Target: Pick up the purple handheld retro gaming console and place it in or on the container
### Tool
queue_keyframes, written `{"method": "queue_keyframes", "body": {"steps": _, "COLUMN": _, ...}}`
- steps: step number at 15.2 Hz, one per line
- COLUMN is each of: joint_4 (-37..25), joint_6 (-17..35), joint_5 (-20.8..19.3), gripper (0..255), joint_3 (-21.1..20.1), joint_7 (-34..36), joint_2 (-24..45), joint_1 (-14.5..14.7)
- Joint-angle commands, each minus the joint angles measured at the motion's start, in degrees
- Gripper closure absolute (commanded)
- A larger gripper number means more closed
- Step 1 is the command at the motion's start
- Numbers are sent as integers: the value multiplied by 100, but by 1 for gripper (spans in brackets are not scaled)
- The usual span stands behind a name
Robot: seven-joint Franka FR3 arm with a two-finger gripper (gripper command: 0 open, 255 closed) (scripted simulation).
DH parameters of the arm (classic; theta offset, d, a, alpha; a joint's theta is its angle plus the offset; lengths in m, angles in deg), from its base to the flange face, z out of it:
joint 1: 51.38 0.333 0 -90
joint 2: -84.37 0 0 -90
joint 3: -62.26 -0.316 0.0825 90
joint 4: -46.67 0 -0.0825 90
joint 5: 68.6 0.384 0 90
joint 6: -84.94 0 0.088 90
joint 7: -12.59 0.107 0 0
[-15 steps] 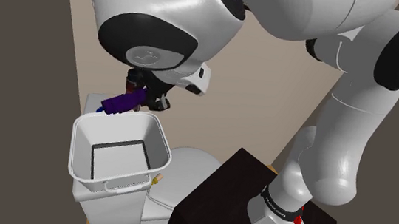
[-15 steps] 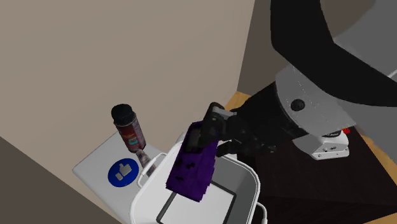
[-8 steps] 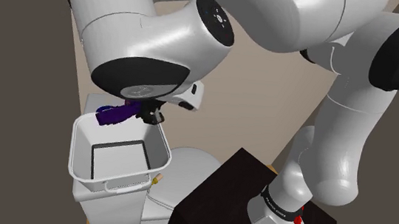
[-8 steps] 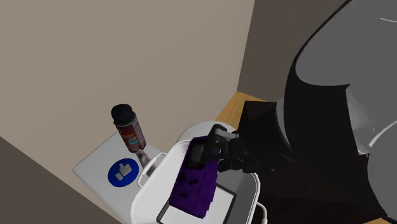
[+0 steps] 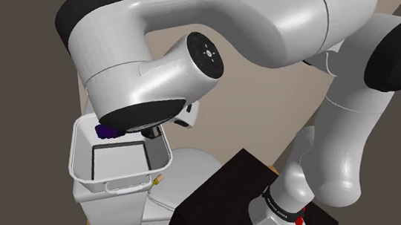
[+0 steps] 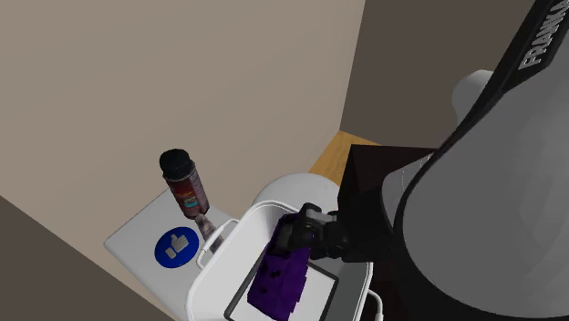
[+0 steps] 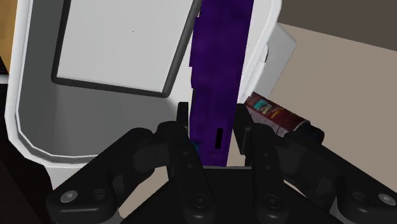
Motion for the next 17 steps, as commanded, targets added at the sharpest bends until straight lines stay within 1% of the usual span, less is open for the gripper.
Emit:
{"method": "queue_keyframes", "body": {"steps": 1, "joint_4": 132, "joint_6": -108, "joint_5": -104, "gripper": 255, "joint_3": 32, "joint_7": 167, "joint_2": 42, "joint_1": 34}}
{"method": "queue_keyframes", "body": {"steps": 4, "joint_4": 279, "joint_6": -228, "joint_5": -260, "gripper": 255, "joint_3": 76, "joint_7": 410, "joint_2": 129, "joint_1": 99}}
{"method": "queue_keyframes", "body": {"steps": 12, "joint_4": 279, "joint_6": -229, "joint_5": -260, "gripper": 255, "joint_3": 77, "joint_7": 410, "joint_2": 128, "joint_1": 100}}
{"method": "queue_keyframes", "body": {"steps": 13, "joint_4": 279, "joint_6": -229, "joint_5": -259, "gripper": 0, "joint_3": 77, "joint_7": 409, "joint_2": 128, "joint_1": 100}}
{"method": "queue_keyframes", "body": {"steps": 17, "joint_4": 278, "joint_6": -228, "joint_5": -259, "gripper": 0, "joint_3": 77, "joint_7": 409, "joint_2": 129, "joint_1": 100}}
